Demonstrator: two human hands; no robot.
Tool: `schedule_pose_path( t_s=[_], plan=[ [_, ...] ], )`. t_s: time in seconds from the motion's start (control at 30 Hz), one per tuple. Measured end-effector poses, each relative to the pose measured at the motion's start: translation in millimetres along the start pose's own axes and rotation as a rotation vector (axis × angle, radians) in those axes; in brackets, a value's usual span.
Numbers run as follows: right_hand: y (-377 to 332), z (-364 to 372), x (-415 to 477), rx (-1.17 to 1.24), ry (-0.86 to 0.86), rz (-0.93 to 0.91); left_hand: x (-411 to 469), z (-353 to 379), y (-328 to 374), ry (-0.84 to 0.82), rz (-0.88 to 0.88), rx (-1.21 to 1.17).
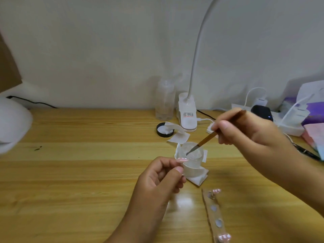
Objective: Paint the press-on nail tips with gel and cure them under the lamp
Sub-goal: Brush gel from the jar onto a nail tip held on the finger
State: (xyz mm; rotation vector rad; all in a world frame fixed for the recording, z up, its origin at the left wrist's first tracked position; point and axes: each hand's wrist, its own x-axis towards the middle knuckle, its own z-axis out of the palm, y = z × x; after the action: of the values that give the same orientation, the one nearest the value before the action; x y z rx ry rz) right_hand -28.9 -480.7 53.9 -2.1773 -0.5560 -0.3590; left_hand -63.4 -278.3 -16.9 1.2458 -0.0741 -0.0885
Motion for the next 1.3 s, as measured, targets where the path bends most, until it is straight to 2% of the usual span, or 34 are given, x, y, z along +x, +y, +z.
schedule_pose_path(
  t_s=[0.13, 0.57, 0.73, 0.97, 1.13, 1.3],
  plan=[
    [19.6, -12.7, -25.4, 0.231, 0.153, 0.023, 0.2, -0.4, -1.1, -0.005, 0.003, 0.01],
    [47.5, -30.8, -54.6, 0.237, 0.262, 0.047, -0.8, 1.7, 0.9, 0.006, -0.01, 0.016],
    [56.8, -29.6, -63.6, 0.336, 0.334, 0.092, -2.1, 1.8, 1.4, -0.031, 0.002, 0.071],
    [68.5, -23.7, -67.7, 0.658, 0.471, 0.194, -5.6, 3.1, 3.9, -0.109, 0.045, 0.161],
    [62.6, -5.0, -73.5, 0.9, 0.424, 0.273, -8.3, 5.0, 1.9, -0.125, 0.045, 0.251],
    [58.3, 1.2, -76.3, 0.881, 0.378, 0.257, -9.1, 5.3, 2.0, -0.132, 0.046, 0.279]
  ],
)
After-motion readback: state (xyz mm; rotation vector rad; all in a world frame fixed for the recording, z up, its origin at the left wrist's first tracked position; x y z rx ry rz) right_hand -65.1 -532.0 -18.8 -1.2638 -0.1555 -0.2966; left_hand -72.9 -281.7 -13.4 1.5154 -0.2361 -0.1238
